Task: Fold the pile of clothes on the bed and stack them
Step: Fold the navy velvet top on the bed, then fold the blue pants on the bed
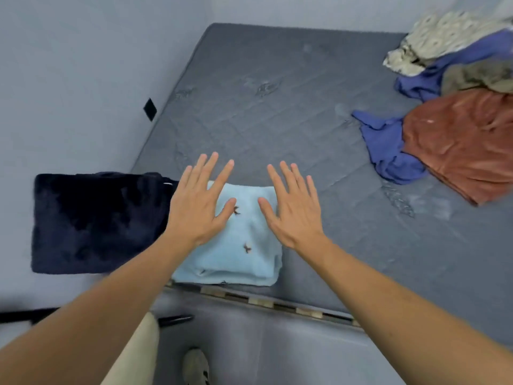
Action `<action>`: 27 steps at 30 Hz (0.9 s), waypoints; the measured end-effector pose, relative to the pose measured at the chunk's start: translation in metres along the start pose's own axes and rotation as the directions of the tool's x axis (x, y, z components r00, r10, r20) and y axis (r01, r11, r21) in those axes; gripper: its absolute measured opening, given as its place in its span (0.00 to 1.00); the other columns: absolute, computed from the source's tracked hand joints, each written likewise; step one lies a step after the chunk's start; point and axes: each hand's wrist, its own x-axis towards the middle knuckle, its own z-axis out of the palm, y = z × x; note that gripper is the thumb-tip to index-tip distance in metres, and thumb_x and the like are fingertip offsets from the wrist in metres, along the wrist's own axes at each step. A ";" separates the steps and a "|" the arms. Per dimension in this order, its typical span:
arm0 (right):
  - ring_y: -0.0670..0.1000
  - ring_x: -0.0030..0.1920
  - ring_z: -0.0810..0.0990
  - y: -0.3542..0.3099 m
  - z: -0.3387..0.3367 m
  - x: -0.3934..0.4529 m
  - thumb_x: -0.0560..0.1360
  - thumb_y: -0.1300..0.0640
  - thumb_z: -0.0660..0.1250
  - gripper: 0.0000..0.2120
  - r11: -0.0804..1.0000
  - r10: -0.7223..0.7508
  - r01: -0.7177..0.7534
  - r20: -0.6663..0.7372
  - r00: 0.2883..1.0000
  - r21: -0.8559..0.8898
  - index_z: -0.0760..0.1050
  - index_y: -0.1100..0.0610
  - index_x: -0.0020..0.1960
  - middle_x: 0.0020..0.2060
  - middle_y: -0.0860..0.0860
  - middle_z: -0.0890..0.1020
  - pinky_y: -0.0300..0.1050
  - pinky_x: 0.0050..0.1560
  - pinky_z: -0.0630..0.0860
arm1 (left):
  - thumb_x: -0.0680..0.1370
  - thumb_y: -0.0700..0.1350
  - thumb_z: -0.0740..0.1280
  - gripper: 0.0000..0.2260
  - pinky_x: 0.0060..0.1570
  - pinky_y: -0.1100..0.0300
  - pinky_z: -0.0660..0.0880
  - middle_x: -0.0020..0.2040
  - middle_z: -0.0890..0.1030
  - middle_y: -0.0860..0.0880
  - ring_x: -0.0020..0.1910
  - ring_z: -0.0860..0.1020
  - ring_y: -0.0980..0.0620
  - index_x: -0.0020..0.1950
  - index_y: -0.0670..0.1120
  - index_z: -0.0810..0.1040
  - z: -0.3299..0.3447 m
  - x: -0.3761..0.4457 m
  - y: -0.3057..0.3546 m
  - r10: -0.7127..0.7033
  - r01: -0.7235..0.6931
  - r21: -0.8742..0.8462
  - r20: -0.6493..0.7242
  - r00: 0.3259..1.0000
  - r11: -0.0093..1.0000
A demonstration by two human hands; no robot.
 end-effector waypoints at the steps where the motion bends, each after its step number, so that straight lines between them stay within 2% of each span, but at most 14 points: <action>1: 0.53 0.85 0.48 0.032 -0.015 -0.010 0.83 0.35 0.49 0.34 0.999 0.030 -0.030 0.001 1.000 -0.017 0.52 0.47 0.85 0.84 0.51 0.54 0.61 0.82 0.48 | 0.84 0.60 0.55 0.32 0.82 0.42 0.53 0.86 0.52 0.44 0.85 0.51 0.43 0.86 0.53 0.52 0.008 0.012 0.032 0.016 -0.015 -0.025 0.008 1.000 1.000; 6: 0.52 0.85 0.45 0.170 -0.069 -0.048 0.83 0.35 0.49 0.34 0.981 0.175 -0.173 0.020 0.984 -0.087 0.49 0.46 0.85 0.85 0.50 0.51 0.59 0.82 0.46 | 0.83 0.61 0.54 0.32 0.81 0.42 0.56 0.86 0.54 0.45 0.85 0.53 0.44 0.86 0.53 0.52 0.043 0.069 0.163 0.117 -0.110 -0.106 0.057 0.992 0.988; 10: 0.51 0.84 0.42 0.257 -0.078 -0.051 0.83 0.36 0.50 0.34 0.968 0.240 -0.238 0.016 0.971 -0.081 0.48 0.46 0.85 0.85 0.50 0.49 0.58 0.83 0.45 | 0.83 0.61 0.54 0.33 0.81 0.43 0.57 0.85 0.57 0.45 0.84 0.56 0.43 0.86 0.52 0.54 0.077 0.117 0.224 0.172 -0.161 -0.126 0.085 0.981 0.979; 15: 0.50 0.84 0.42 0.356 -0.060 -0.036 0.84 0.36 0.51 0.34 0.951 0.303 -0.298 0.062 0.951 -0.081 0.46 0.47 0.86 0.85 0.48 0.47 0.57 0.83 0.46 | 0.83 0.62 0.52 0.32 0.81 0.43 0.57 0.84 0.59 0.44 0.84 0.57 0.43 0.86 0.51 0.54 0.148 0.174 0.274 0.171 -0.148 -0.161 0.142 0.975 0.976; 21: 0.52 0.84 0.43 0.463 -0.026 0.010 0.85 0.38 0.53 0.35 0.948 0.310 -0.291 0.162 0.937 -0.132 0.46 0.51 0.86 0.85 0.50 0.47 0.56 0.83 0.50 | 0.86 0.60 0.51 0.30 0.79 0.42 0.61 0.84 0.60 0.42 0.82 0.59 0.40 0.86 0.50 0.54 0.240 0.243 0.311 0.154 -0.113 -0.181 0.230 0.961 0.977; 27: 0.53 0.84 0.42 0.533 0.025 0.062 0.84 0.38 0.55 0.40 0.968 0.234 -0.200 0.259 0.937 -0.150 0.42 0.57 0.85 0.85 0.52 0.44 0.54 0.83 0.50 | 0.84 0.64 0.53 0.33 0.78 0.43 0.63 0.85 0.54 0.46 0.83 0.55 0.43 0.86 0.54 0.48 0.321 0.304 0.349 0.054 0.034 -0.249 0.339 0.939 0.968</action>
